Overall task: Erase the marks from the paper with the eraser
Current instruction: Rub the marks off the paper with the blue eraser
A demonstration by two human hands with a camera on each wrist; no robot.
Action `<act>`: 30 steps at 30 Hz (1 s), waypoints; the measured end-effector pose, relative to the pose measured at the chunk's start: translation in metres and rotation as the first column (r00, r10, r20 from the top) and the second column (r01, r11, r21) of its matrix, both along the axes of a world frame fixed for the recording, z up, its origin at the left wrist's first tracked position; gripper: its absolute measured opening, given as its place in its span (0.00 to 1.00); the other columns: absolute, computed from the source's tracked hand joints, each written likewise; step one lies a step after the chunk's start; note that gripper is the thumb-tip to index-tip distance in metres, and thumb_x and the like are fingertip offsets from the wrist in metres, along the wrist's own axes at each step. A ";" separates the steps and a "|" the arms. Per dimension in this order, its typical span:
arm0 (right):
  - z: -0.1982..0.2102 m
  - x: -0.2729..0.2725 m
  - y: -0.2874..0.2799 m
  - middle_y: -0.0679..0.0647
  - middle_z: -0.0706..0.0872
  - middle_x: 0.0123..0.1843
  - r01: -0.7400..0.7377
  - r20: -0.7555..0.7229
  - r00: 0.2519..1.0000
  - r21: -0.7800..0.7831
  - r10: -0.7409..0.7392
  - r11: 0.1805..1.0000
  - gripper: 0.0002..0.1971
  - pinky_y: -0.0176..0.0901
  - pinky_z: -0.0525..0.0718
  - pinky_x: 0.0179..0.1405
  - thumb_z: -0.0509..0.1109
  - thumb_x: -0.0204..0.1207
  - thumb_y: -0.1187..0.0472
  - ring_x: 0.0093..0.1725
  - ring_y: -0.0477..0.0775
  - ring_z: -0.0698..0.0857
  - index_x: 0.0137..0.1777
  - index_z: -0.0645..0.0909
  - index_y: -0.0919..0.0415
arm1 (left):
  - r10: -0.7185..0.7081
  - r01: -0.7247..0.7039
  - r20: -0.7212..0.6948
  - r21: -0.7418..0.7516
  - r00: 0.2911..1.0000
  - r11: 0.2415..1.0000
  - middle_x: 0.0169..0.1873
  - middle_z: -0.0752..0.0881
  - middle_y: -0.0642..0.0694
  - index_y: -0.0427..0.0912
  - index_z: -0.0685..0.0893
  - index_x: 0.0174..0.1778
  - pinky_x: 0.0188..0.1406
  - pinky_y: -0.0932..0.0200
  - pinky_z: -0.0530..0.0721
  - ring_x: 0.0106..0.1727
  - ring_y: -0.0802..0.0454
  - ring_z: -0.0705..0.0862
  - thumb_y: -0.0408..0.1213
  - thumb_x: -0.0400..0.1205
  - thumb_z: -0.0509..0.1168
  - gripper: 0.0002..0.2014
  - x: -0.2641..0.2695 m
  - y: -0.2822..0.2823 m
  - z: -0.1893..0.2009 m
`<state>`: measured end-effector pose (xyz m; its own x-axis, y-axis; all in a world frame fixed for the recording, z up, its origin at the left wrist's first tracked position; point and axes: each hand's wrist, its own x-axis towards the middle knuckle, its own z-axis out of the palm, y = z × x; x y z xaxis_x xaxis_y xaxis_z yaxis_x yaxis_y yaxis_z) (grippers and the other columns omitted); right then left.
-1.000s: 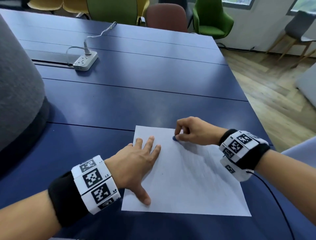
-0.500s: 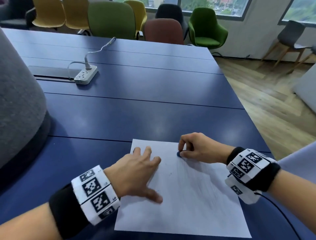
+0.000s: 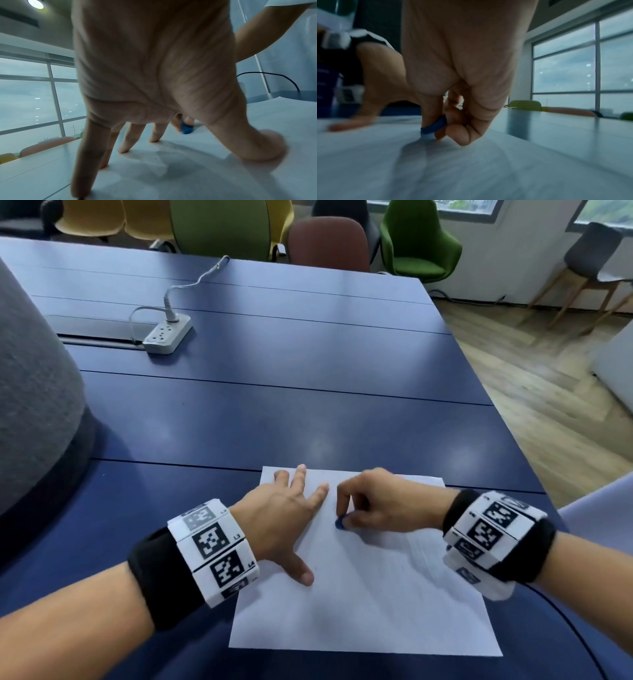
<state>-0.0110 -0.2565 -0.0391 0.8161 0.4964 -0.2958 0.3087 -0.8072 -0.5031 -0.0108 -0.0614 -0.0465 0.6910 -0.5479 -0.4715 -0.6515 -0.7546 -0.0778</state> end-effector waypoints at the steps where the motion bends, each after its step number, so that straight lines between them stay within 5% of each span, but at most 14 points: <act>1: 0.001 0.008 -0.002 0.42 0.78 0.28 0.035 0.019 0.999 -0.001 -0.035 0.999 0.05 0.26 0.72 0.27 0.75 0.76 0.54 0.27 0.36 0.78 0.46 0.84 0.55 | -0.002 0.002 -0.003 0.003 1.000 1.000 0.84 0.42 0.32 0.47 0.37 0.86 0.70 0.47 0.74 0.82 0.34 0.56 0.70 0.61 0.75 0.69 0.000 0.000 0.000; 4: -0.003 0.013 -0.005 0.42 0.77 0.27 0.090 0.051 0.994 0.038 -0.092 0.995 0.06 0.27 0.70 0.27 0.74 0.76 0.56 0.27 0.37 0.78 0.45 0.82 0.57 | -0.009 0.009 -0.003 0.002 1.000 1.000 0.84 0.42 0.32 0.47 0.37 0.86 0.70 0.47 0.73 0.81 0.34 0.56 0.71 0.60 0.76 0.70 0.002 0.000 -0.001; 8: -0.005 -0.018 0.009 0.45 0.78 0.24 -0.072 -0.067 0.995 0.070 0.076 0.995 0.04 0.28 0.70 0.27 0.74 0.76 0.56 0.26 0.43 0.76 0.43 0.82 0.54 | -0.012 0.012 -0.016 0.013 1.000 1.000 0.84 0.41 0.30 0.46 0.37 0.86 0.72 0.46 0.71 0.82 0.31 0.54 0.70 0.61 0.76 0.70 0.003 -0.002 -0.001; 13: 0.001 0.005 0.000 0.43 0.75 0.23 0.039 0.039 0.998 0.037 -0.041 0.999 0.04 0.29 0.69 0.27 0.74 0.76 0.57 0.25 0.40 0.76 0.42 0.82 0.54 | -0.008 0.008 -0.024 0.005 1.000 1.000 0.84 0.41 0.29 0.46 0.37 0.86 0.71 0.46 0.72 0.82 0.31 0.54 0.70 0.60 0.77 0.70 0.002 -0.002 -0.001; 18: 0.002 -0.045 0.018 0.45 0.80 0.26 -0.261 -0.174 0.946 0.099 0.275 0.960 0.01 0.29 0.73 0.30 0.72 0.76 0.61 0.27 0.45 0.78 0.45 0.84 0.56 | 0.003 -0.003 -0.034 0.024 0.999 1.000 0.83 0.40 0.28 0.44 0.37 0.86 0.73 0.45 0.70 0.82 0.29 0.52 0.69 0.61 0.77 0.70 0.002 -0.004 0.000; 22: 0.001 -0.028 0.011 0.45 0.77 0.24 -0.099 -0.048 0.993 0.091 0.103 0.991 0.03 0.31 0.71 0.29 0.74 0.75 0.58 0.26 0.45 0.76 0.41 0.84 0.54 | -0.005 0.006 -0.038 0.018 0.999 1.000 0.83 0.41 0.27 0.44 0.38 0.86 0.73 0.44 0.71 0.82 0.28 0.53 0.69 0.61 0.76 0.70 0.001 -0.004 0.001; 27: 0.002 -0.056 0.024 0.48 0.81 0.29 -0.267 -0.189 0.938 0.142 0.291 0.953 0.01 0.28 0.73 0.31 0.72 0.76 0.61 0.27 0.45 0.78 0.45 0.85 0.57 | -0.005 0.006 -0.025 0.031 1.000 1.000 0.83 0.42 0.28 0.44 0.38 0.86 0.71 0.45 0.72 0.82 0.29 0.54 0.70 0.61 0.76 0.70 0.002 -0.004 0.000; 30: 0.002 -0.036 0.020 0.46 0.79 0.25 -0.141 -0.106 0.982 0.122 0.154 0.982 0.01 0.28 0.70 0.29 0.73 0.75 0.60 0.26 0.45 0.77 0.44 0.86 0.57 | -0.005 0.006 -0.033 0.028 0.999 1.000 0.83 0.41 0.28 0.45 0.38 0.86 0.72 0.45 0.72 0.82 0.28 0.53 0.70 0.61 0.76 0.70 0.002 -0.003 0.000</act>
<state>-0.0471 -0.2363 -0.0373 0.6953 0.6447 -0.3177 0.3557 -0.6928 -0.6273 -0.0087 -0.0649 -0.0470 0.6720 -0.5378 -0.5091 -0.6583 -0.7487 -0.0780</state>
